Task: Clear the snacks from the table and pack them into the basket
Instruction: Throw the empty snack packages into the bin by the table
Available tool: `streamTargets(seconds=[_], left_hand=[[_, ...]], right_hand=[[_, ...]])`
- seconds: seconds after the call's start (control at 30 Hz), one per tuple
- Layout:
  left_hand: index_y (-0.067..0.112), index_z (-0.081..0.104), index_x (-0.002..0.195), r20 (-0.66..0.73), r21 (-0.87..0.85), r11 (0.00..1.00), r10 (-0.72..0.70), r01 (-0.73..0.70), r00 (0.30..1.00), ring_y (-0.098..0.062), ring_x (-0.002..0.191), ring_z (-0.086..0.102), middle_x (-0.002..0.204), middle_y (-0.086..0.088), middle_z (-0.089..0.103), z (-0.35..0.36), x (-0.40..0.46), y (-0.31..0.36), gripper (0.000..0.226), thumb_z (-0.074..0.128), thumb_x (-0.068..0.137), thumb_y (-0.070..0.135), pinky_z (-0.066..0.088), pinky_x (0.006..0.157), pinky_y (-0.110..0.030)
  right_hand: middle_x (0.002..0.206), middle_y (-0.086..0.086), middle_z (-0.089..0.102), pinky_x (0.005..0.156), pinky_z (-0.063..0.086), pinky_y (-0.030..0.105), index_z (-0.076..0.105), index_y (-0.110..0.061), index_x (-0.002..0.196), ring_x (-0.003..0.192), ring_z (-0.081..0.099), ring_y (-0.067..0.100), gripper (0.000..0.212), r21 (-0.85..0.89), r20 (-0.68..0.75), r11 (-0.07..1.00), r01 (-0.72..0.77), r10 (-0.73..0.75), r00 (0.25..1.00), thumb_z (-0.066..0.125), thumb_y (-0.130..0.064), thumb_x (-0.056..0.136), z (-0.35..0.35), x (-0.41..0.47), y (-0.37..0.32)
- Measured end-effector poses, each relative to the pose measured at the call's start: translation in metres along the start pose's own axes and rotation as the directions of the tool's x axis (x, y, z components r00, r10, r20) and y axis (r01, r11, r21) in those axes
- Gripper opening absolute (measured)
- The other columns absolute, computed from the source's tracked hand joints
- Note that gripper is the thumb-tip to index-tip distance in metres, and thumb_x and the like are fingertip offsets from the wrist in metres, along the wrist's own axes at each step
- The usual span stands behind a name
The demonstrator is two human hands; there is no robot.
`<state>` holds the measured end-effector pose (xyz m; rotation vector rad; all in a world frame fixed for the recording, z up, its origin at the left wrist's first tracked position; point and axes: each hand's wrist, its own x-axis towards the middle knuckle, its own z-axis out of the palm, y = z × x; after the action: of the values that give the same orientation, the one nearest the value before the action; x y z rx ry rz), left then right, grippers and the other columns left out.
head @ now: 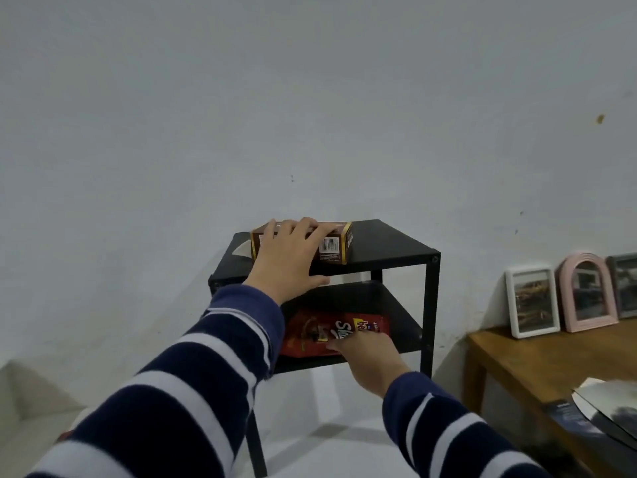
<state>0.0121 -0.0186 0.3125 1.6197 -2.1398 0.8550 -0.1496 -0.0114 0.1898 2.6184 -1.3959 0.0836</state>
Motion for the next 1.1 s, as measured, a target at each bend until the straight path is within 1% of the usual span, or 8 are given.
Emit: streamTargets(seconds=[0.13,0.2,0.4,0.6,0.77,0.93,1.03,1.1], left_hand=[[0.033,0.028,0.140,-0.140,0.027,0.999,0.032,-0.028,0.990,-0.021,0.119,0.048,0.135,0.003,0.046,-0.028,-0.035,0.001,0.067,0.062,0.084,0.045,0.039,0.102,-0.040],[0.030,0.031,0.139,-0.200,0.001,1.000,0.024,-0.025,0.979,-0.020,0.114,0.052,0.132,0.003,0.049,-0.062,-0.070,-0.004,0.065,0.063,0.084,0.042,0.045,0.091,-0.036],[0.033,0.021,0.146,-0.224,-0.206,0.963,-0.219,0.173,0.950,-0.022,0.107,0.056,0.129,-0.001,0.051,-0.115,-0.112,-0.021,0.072,0.061,0.086,0.039,0.049,0.074,-0.035],[0.044,0.003,0.147,-0.106,-0.194,0.884,-0.450,0.425,0.887,-0.029,0.101,0.061,0.130,-0.006,0.053,-0.180,-0.236,-0.065,0.076,0.054,0.091,0.044,0.050,0.073,-0.038],[0.043,0.010,0.144,0.045,-0.283,0.725,-0.644,0.628,0.763,-0.026,0.103,0.063,0.133,-0.005,0.056,-0.210,-0.331,-0.104,0.075,0.060,0.088,0.044,0.054,0.080,-0.041],[0.039,0.018,0.145,0.161,-0.454,0.466,-0.796,0.760,0.584,-0.026,0.108,0.062,0.132,-0.007,0.057,-0.226,-0.412,-0.133,0.075,0.065,0.087,0.033,0.053,0.088,-0.043],[0.039,0.021,0.144,0.221,-0.514,0.313,-0.852,0.799,0.476,-0.021,0.095,0.062,0.124,-0.008,0.060,-0.230,-0.454,-0.150,0.076,0.068,0.085,0.032,0.053,0.079,-0.035],[0.038,0.023,0.144,0.258,-0.529,0.194,-0.891,0.826,0.374,-0.020,0.091,0.062,0.117,-0.006,0.059,-0.232,-0.486,-0.164,0.076,0.069,0.084,0.030,0.054,0.076,-0.036]], right_hand=[[0.119,0.010,0.059,0.090,0.052,0.041,0.003,-0.043,0.147,0.100,0.063,0.028,0.073,0.085,-0.024,0.996,0.026,-0.024,0.999,0.049,-0.018,0.096,-0.032,-0.026,-0.022],[0.115,0.009,0.059,0.086,0.054,0.040,-0.002,-0.046,0.146,0.094,0.064,0.025,0.079,0.048,-0.065,0.997,0.059,-0.055,0.996,0.050,-0.016,0.094,-0.060,-0.056,-0.049],[0.123,0.007,0.058,0.086,0.056,0.035,0.027,-0.032,0.144,0.100,0.063,0.023,0.056,0.286,-0.115,0.955,-0.085,0.123,0.986,0.052,-0.027,0.095,-0.103,-0.079,-0.064],[0.134,0.004,0.052,0.084,0.055,0.030,0.027,-0.038,0.146,0.102,0.062,0.020,0.057,0.491,-0.189,0.870,0.054,0.046,0.981,0.044,-0.012,0.098,-0.134,-0.112,-0.154],[0.136,0.002,0.051,0.072,0.050,0.021,0.035,-0.035,0.144,0.094,0.057,0.013,0.056,0.643,-0.255,0.732,0.224,-0.072,0.964,0.044,-0.005,0.097,-0.140,-0.116,-0.235],[0.139,0.002,0.051,0.064,0.044,0.013,0.039,-0.033,0.143,0.085,0.055,0.011,0.060,0.679,-0.270,0.648,0.345,-0.218,0.938,0.043,0.000,0.093,-0.135,-0.098,-0.314],[0.140,0.003,0.051,0.057,0.039,0.011,0.039,-0.031,0.144,0.085,0.056,0.013,0.061,0.695,-0.260,0.602,0.393,-0.298,0.918,0.044,0.001,0.092,-0.128,-0.080,-0.358],[0.140,0.003,0.050,0.065,0.048,0.016,0.038,-0.031,0.145,0.096,0.059,0.018,0.060,0.703,-0.248,0.566,0.431,-0.372,0.894,0.045,-0.001,0.093,-0.125,-0.067,-0.395]])
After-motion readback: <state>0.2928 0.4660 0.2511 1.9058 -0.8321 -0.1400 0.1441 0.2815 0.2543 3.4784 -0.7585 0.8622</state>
